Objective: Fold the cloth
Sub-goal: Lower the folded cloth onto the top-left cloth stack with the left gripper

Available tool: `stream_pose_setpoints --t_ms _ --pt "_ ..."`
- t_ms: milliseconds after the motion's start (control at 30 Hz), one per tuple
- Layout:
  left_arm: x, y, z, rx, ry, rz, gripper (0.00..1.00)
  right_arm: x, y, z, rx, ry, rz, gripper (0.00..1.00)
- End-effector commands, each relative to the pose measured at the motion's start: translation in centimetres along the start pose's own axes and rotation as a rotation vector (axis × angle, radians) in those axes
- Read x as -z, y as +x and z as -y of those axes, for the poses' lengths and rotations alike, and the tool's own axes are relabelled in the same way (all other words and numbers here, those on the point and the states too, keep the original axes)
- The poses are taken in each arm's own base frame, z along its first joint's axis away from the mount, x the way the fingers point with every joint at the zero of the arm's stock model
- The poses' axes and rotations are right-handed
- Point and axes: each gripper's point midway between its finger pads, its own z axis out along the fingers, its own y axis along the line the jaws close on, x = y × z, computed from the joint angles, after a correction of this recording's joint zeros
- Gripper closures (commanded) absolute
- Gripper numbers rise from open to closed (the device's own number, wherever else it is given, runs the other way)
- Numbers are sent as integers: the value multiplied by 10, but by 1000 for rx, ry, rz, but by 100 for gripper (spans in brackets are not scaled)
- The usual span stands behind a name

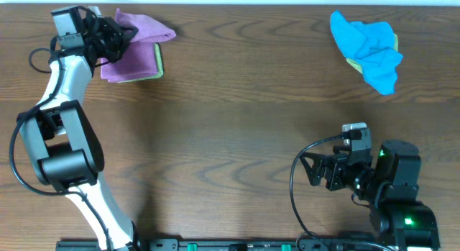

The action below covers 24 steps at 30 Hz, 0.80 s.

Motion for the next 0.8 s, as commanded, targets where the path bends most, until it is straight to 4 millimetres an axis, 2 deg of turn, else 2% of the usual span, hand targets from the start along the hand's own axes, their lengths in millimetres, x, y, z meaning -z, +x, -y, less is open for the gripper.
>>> stream_pose_setpoints --t_ms 0,233,567,767 --pt "7 -13 -2 -56 -6 26 94 0 2 2 -18 3 -1 1" --pt "10 -12 -22 -86 -86 28 94 0 2 2 -18 3 -1 1" --pt "13 -12 -36 -126 -155 33 94 0 2 2 -18 3 -1 1" --pt "16 -10 -52 -157 -231 32 94 0 2 2 -18 3 -1 1"
